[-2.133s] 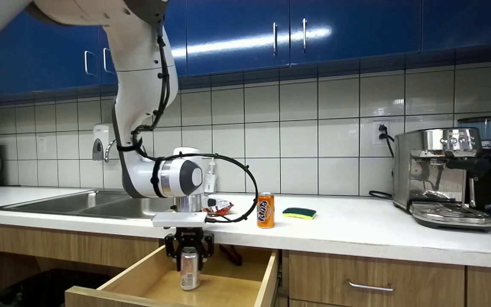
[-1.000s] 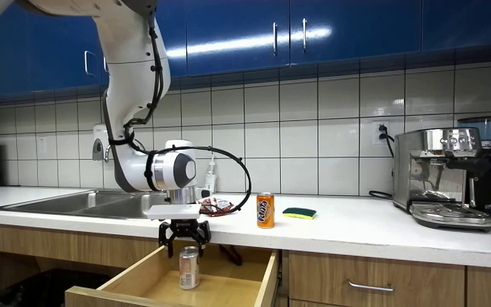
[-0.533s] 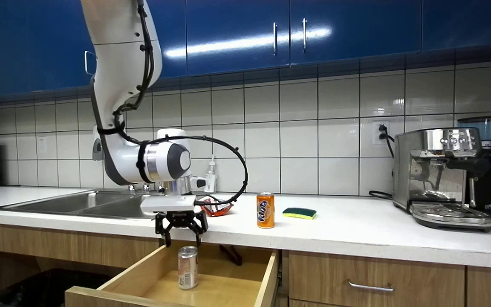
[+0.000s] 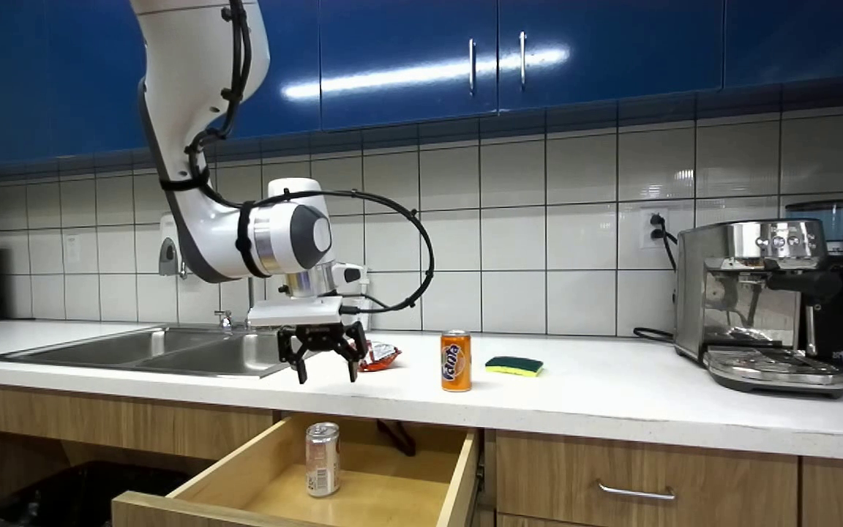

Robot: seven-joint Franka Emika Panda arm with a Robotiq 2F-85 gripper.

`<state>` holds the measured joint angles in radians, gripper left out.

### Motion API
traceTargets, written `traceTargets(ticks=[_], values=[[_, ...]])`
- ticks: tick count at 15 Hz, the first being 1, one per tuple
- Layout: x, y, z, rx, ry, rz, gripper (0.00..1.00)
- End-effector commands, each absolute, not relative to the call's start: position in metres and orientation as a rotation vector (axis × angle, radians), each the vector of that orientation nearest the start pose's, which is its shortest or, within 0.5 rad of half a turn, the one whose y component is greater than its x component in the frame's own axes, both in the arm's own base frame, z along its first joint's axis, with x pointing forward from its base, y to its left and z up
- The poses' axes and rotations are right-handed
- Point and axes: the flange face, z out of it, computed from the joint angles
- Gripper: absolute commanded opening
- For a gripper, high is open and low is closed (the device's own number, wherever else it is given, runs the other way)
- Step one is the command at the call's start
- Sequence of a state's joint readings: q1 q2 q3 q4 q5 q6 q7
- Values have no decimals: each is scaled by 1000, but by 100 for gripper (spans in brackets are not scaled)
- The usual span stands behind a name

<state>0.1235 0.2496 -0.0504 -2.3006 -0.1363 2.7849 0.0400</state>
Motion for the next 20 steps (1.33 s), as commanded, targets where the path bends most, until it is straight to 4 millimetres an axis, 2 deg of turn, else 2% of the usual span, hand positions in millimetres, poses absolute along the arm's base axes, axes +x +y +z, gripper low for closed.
traceTargets(ticks=[1, 7, 13, 20], values=[[544, 29, 297, -3187, -199, -442, 100], [547, -4, 321, -3188, -98, -490, 100], [542, -39, 325, -3201, 43, -470, 100], [548, -77, 330, -3208, 140, -454, 100]])
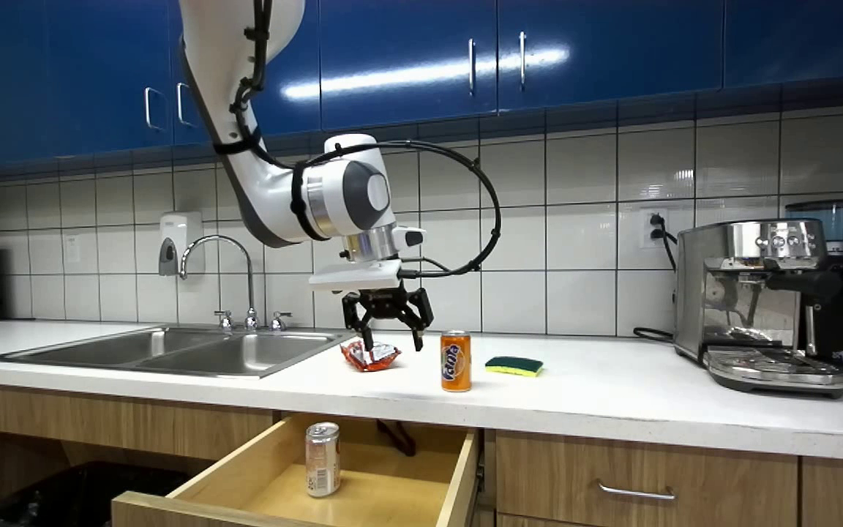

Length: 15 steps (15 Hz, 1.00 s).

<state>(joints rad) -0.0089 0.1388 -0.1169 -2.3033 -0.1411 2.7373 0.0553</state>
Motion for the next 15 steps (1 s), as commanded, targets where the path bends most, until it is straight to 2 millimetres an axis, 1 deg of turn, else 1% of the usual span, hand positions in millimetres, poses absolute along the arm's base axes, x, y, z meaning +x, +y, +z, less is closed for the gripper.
traceTargets(ticks=[1, 8, 12, 15], values=[[549, -82, 332, -3207, 149, -458, 100], [556, -119, 342, -3201, 245, -462, 100], [559, -135, 345, -3196, 284, -440, 100], [565, -146, 349, -3194, 295, -428, 100]])
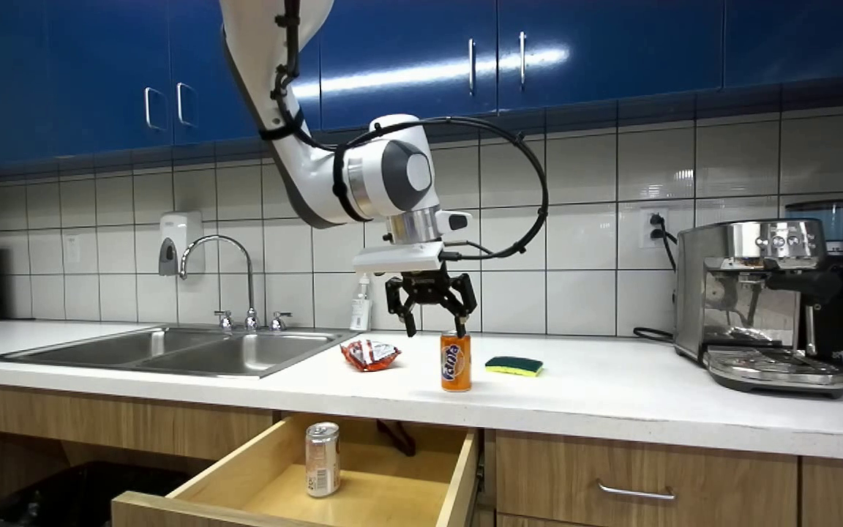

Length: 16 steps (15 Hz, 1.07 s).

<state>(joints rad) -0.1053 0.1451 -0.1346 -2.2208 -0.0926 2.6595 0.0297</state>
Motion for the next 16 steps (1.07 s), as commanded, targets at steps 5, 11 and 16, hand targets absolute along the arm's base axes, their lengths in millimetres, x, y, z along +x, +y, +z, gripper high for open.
traceTargets(ticks=[5, 11, 16], values=[[583, -161, 353, -3193, 281, -398, 100], [608, -176, 352, -3184, 225, -339, 100], [631, -176, 355, -3174, 91, -268, 100]])
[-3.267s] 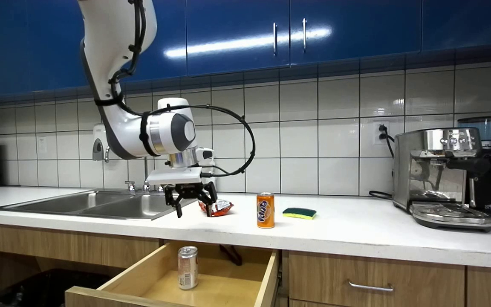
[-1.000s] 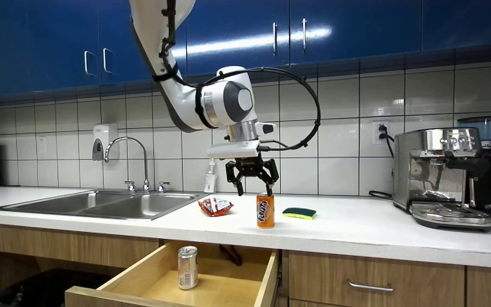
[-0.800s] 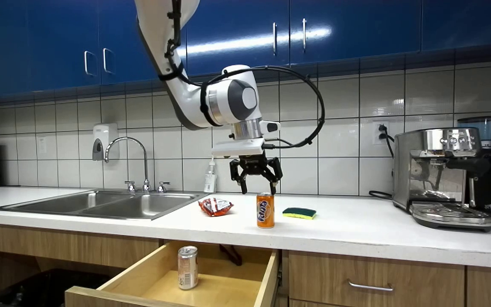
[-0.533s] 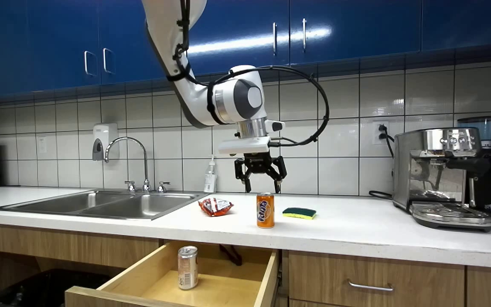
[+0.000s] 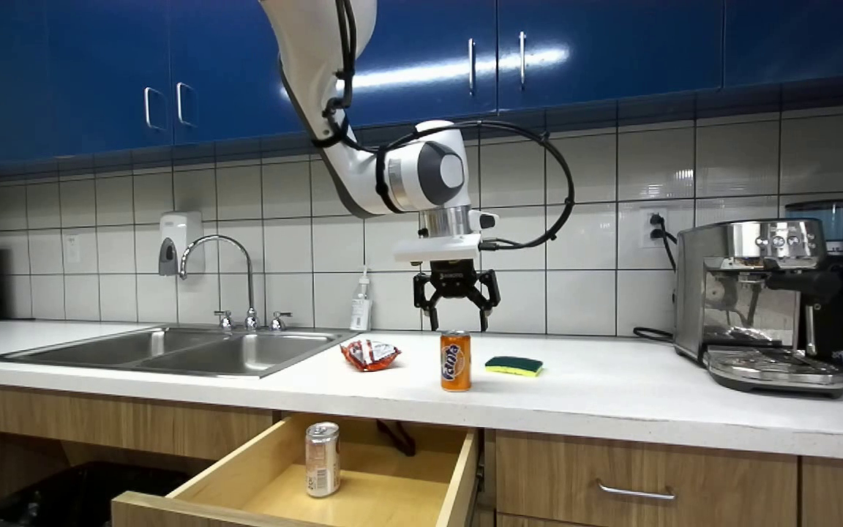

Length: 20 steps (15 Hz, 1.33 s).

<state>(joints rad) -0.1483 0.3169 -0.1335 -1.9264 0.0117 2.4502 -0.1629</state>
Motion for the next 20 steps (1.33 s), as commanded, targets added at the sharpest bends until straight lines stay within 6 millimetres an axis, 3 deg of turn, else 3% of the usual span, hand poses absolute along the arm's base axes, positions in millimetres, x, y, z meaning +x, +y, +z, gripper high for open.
traceTargets(ticks=[1, 9, 20], values=[[635, -176, 355, -3178, 68, -252, 100], [660, -179, 336, -3183, -26, -114, 100], [679, -162, 309, -3179, -142, 6, 100]])
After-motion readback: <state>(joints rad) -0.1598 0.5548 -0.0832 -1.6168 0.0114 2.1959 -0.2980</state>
